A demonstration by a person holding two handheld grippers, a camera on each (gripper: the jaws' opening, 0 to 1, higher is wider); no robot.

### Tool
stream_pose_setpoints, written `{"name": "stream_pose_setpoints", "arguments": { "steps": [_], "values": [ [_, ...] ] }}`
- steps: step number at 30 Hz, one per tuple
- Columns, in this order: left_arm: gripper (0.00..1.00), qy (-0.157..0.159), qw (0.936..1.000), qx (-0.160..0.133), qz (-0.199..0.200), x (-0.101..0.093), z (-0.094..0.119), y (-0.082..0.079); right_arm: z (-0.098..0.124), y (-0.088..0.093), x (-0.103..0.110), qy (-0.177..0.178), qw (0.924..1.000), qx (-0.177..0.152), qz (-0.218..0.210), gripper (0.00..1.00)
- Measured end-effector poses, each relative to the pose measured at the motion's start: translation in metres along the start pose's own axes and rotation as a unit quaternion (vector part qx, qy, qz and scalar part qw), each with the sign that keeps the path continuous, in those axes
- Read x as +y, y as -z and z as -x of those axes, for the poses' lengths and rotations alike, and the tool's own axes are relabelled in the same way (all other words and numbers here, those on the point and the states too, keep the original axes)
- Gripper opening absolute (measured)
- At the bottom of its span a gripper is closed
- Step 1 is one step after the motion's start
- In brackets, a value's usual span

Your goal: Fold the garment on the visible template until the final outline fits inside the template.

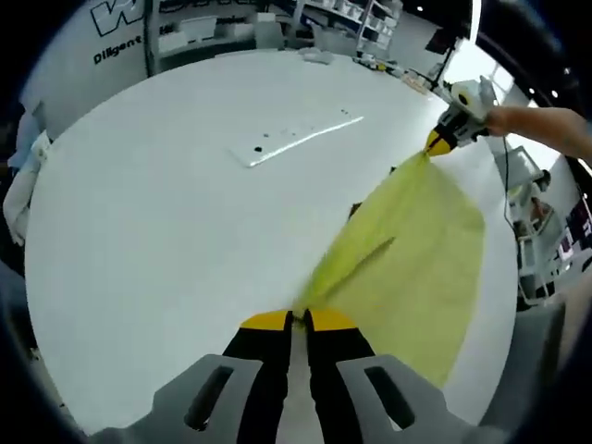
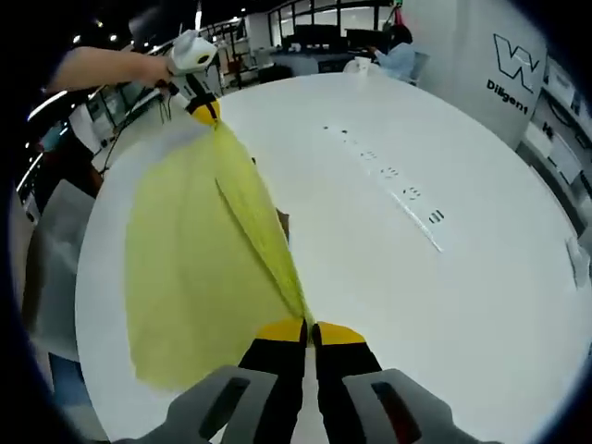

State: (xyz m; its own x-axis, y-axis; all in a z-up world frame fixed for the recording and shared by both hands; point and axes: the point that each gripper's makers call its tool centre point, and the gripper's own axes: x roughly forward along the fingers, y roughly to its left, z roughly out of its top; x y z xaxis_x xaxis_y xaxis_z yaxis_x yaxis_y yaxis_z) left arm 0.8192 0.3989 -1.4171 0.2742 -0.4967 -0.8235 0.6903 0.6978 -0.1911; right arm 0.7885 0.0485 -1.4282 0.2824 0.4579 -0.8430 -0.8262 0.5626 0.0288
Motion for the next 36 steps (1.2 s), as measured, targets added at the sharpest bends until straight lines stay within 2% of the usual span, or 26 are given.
{"name": "stream_pose_setpoints", "arguments": {
  "steps": [3,5,6,7,9,11,15,20,23,27,29,31,33,36],
  "values": [
    [0.00,-0.013,0.9997,-0.019,0.000,0.006,0.005,-0.001,0.001,0.003,-0.003,0.012,0.9996,-0.007,-0.023,0.00],
    [0.06,-0.017,0.9995,-0.020,0.017,0.009,0.008,0.003,0.002,0.007,-0.003,0.020,0.9993,-0.009,-0.031,0.00],
    [0.07,-0.017,0.9993,-0.023,0.023,0.009,0.010,0.006,0.003,0.009,-0.003,0.026,0.9991,-0.008,-0.032,0.03],
    [0.07,-0.015,0.9992,-0.027,0.026,0.008,0.012,0.008,0.004,0.013,-0.003,0.033,0.9986,-0.006,-0.040,0.09],
    [0.07,-0.013,0.9991,-0.030,0.027,0.004,0.015,0.014,0.006,0.013,-0.003,0.041,0.9980,-0.015,-0.045,0.14],
    [0.07,-0.014,0.9990,-0.033,0.027,0.000,0.019,0.020,0.010,0.014,-0.003,0.047,0.9966,-0.026,-0.063,0.15],
    [0.09,-0.008,0.9984,-0.048,0.028,-0.016,0.028,0.031,0.018,0.019,0.008,0.045,0.9956,-0.038,-0.073,0.15],
    [0.15,0.009,0.9960,-0.080,0.039,-0.044,0.045,0.047,0.032,0.032,0.043,0.021,0.9934,-0.068,-0.090,0.14],
    [0.16,0.008,0.9948,-0.092,0.042,-0.055,0.053,0.060,0.039,0.043,0.063,0.018,0.9918,-0.081,-0.097,0.15],
    [0.18,0.011,0.9943,-0.096,0.045,-0.077,0.060,0.088,0.042,0.062,0.090,0.011,0.9893,-0.092,-0.113,0.18],
    [0.20,0.015,0.9928,-0.103,0.060,-0.083,0.060,0.101,0.043,0.066,0.105,0.004,0.9851,-0.109,-0.133,0.19],
    [0.21,0.016,0.9926,-0.106,0.057,-0.091,0.060,0.113,0.044,0.072,0.117,0.009,0.9847,-0.117,-0.129,0.21],
    [0.22,0.017,0.9919,-0.111,0.058,-0.099,0.060,0.120,0.046,0.071,0.130,-0.001,0.9801,-0.138,-0.143,0.21],
    [0.24,0.017,0.9913,-0.117,0.059,-0.109,0.057,0.126,0.044,0.076,0.142,0.001,0.9807,-0.136,-0.140,0.24]
  ]
}}
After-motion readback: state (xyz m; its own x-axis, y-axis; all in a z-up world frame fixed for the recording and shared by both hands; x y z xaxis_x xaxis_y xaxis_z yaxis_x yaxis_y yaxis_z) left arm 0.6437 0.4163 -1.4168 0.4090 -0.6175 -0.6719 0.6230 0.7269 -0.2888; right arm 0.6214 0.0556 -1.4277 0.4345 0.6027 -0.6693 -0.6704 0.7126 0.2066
